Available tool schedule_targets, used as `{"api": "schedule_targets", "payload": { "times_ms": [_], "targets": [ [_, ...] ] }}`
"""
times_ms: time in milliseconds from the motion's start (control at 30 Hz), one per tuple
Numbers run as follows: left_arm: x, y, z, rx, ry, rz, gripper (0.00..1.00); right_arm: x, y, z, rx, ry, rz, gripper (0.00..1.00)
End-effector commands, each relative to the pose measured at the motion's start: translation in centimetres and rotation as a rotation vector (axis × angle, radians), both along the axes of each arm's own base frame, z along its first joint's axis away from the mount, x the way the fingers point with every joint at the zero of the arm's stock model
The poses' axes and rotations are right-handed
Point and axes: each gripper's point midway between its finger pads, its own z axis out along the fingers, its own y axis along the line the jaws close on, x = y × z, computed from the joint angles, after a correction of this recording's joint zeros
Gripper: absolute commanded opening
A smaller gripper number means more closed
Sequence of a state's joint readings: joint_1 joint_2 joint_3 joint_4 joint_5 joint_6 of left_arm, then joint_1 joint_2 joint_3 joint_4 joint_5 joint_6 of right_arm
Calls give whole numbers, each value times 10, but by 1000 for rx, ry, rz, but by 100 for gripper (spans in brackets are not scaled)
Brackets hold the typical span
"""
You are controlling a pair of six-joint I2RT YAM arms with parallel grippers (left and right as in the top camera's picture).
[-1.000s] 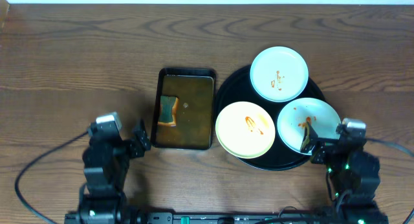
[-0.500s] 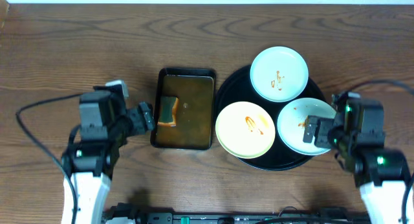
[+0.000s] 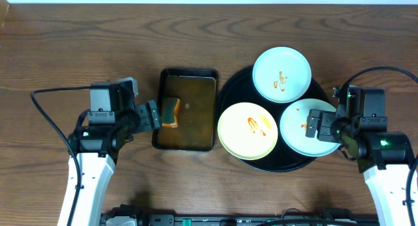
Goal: Clean dirty plates on tray and stack at the side
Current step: 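Move the left gripper over the sponge on the black rectangular tray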
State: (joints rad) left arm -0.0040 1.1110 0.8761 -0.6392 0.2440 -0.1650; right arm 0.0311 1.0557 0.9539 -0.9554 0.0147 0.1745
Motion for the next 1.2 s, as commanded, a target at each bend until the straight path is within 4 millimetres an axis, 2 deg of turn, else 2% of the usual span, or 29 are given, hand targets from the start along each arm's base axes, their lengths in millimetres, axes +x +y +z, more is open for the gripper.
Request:
{"api": "schedule_targets", "payload": {
  "times_ms": [0,167,233,433,567,767,1167],
  "targets": [
    [15,-11,22,-42,-86,-31,87,4,-3,9,-1,-28,-3,99],
    [27,-22,19,27,-121,-94,85,5,-3,10,-1,-32,-2,99],
    [29,-26,9,59,-95,-108,85,5,-3,10,-1,-33,-2,99],
    [34,-47,-38,135,23,-213,80,6,-3,10,-1,-33,-3,99],
    [40,-40,-69,246,90,-191,79,5,-3,10,-1,-33,-3,99],
    [43,-45,-95,237,146,-210,78,6,-3,10,-2,-33,-3,99],
    [48,-49,-111,223,162,-220,76,6,-3,10,-2,-33,-3,99]
  ]
}}
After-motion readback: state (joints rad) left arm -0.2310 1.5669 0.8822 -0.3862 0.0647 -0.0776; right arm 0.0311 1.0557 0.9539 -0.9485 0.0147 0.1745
